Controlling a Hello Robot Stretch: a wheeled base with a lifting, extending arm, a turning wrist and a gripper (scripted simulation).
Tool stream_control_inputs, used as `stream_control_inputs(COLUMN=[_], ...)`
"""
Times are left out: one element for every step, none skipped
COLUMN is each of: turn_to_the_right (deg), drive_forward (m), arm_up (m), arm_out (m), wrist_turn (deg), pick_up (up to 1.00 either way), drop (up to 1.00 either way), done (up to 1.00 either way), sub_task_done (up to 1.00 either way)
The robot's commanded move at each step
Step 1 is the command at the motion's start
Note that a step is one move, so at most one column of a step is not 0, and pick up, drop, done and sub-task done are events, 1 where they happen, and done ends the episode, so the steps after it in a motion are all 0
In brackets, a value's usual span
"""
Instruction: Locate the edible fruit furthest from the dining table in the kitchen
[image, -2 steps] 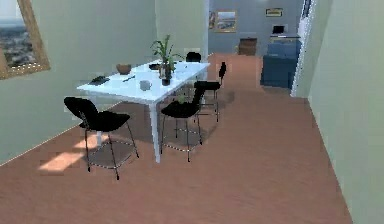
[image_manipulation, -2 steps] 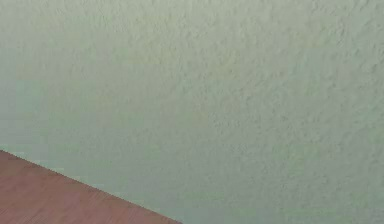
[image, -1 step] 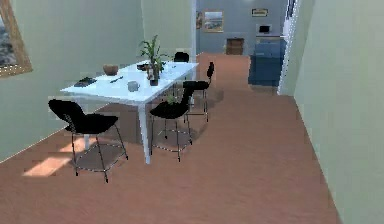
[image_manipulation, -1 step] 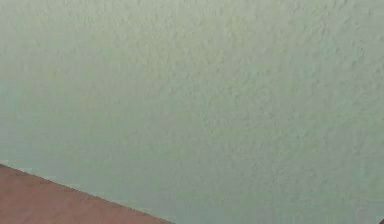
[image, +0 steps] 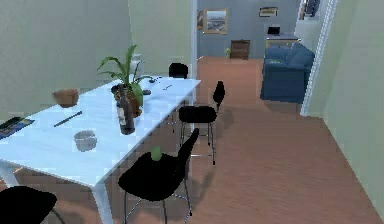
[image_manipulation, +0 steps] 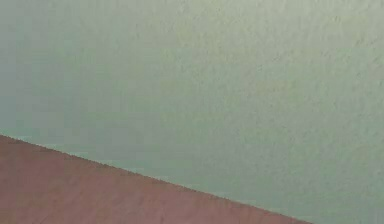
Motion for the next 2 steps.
stream_control_inputs(turn_to_the_right=[24.0,0.0], drive_forward=[0.00,0.05], arm_up=[0.00,0.00], arm_out=[0.00,0.00], wrist_turn=[0.0,0.0], pick_up=[0.00,0.00], drop=[0.00,0.00], done=[0.00,0.00], sub_task_done=[0.00,0.00])
